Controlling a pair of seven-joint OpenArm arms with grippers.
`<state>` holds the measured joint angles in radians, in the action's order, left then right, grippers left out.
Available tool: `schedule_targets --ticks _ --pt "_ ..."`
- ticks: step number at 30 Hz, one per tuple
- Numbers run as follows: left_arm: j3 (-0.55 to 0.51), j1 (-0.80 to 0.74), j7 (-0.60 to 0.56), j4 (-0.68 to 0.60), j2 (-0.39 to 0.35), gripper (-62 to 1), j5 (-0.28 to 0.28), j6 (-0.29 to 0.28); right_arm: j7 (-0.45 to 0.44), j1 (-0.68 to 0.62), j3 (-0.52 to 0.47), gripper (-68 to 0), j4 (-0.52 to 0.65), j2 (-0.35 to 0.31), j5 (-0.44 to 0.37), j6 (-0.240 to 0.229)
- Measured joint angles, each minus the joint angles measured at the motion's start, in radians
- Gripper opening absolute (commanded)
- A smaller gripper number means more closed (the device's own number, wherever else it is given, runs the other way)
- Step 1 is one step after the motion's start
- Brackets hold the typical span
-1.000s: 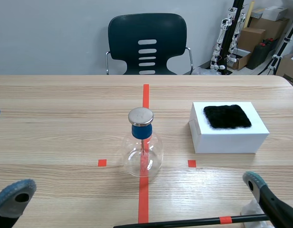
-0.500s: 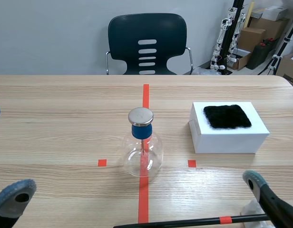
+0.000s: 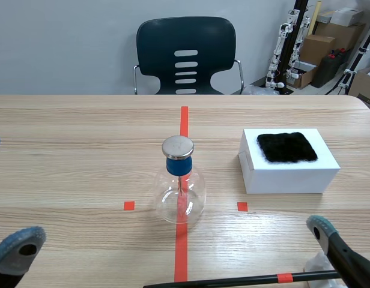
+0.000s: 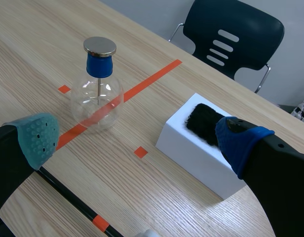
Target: Do the electroscope experiment. return to the home posture
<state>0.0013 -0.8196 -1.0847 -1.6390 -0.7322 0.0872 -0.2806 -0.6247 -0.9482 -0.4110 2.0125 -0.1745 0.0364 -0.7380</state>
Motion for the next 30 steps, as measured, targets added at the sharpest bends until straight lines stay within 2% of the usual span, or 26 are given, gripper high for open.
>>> schedule_targets --ticks 30 --pt "0.0 0.0 0.027 0.0 0.0 1.4 0.0 0.0 0.0 0.0 0.0 0.4 0.0 0.0 0.0 0.0"
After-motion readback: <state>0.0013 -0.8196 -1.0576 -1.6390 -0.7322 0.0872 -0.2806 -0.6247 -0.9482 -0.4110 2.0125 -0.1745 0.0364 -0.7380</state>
